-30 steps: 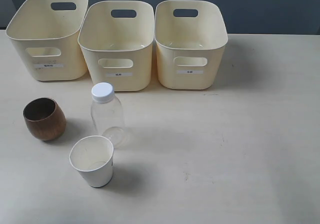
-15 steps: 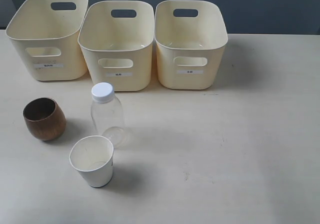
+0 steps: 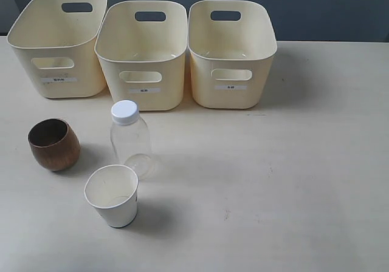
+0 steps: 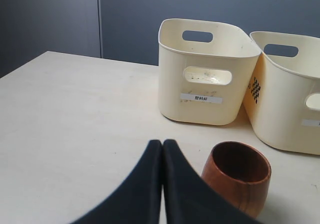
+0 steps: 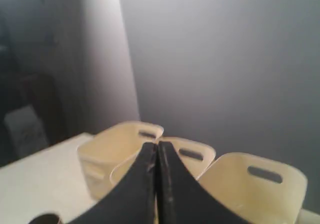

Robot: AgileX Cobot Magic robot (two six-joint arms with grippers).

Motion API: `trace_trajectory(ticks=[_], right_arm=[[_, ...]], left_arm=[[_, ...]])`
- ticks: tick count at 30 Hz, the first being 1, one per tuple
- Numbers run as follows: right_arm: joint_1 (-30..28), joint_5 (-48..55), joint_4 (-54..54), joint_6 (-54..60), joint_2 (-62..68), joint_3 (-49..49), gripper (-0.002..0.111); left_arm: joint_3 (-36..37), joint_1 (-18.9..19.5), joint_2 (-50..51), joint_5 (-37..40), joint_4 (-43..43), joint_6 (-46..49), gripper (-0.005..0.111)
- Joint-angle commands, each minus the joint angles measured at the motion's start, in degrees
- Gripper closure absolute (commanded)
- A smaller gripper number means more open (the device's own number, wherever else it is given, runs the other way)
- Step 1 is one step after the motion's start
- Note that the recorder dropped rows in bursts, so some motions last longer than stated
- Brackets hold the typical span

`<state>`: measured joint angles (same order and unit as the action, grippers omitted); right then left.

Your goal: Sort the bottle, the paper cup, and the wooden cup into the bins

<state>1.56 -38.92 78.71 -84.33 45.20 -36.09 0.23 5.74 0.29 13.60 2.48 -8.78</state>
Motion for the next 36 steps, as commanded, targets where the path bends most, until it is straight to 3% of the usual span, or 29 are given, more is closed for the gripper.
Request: trace_trajectory(ticks=[1,4,11,16,19,23,25,27,32,36], right_arm=[[1.95,-10.32,12.36,-4.63,11.99,-5.94,0.109],[7.59,-8.98,16.68,-4.05,18.57,-8.55,0.109],[28.47,12.86,21.23,-1.67,26.79,-13.77,0.109],[37.61,15.05,21.23,0.13,32.41,-18.67,0.107],[40.97,15.05,21.23,0.92,36.20,-20.99,0.086],[42.68,16.74,21.23,0.81,41.39,-23.17,0.029],[42.68,18.38,21.23,-1.89,43.45,-24.13,0.012],[42.68,19.61,21.23,-2.76,45.65,-25.03,0.011],[42.68,18.88,21.23,-2.65,50.63,-27.28,0.022],[42.68,19.30,21.23,-2.50,53.28,-28.47,0.022]], left_arm=[[-0.23,-0.20,-0.29,-0.32,0.00,-0.08,0.107],[-0.23,-0.20,-0.29,-0.32,0.00,-0.08,0.107],[-0.23,-0.20,-0.29,-0.32,0.00,-0.08,0.107],[-0.23,-0.20,-0.29,-0.32,0.00,-0.08,0.107],[-0.23,-0.20,-0.29,-0.32,0.00,-0.08,0.107],[-0.23,-0.20,-0.29,-0.32,0.00,-0.08,0.107],[-0.23,-0.20,-0.29,-0.32,0.00,-0.08,0.107],[-0.23,-0.20,-0.29,-0.32,0.00,-0.08,0.107],[-0.23,-0.20,-0.29,-0.32,0.00,-0.08,0.107],[-0.23,-0.20,-0.29,-0.32,0.00,-0.08,0.107]])
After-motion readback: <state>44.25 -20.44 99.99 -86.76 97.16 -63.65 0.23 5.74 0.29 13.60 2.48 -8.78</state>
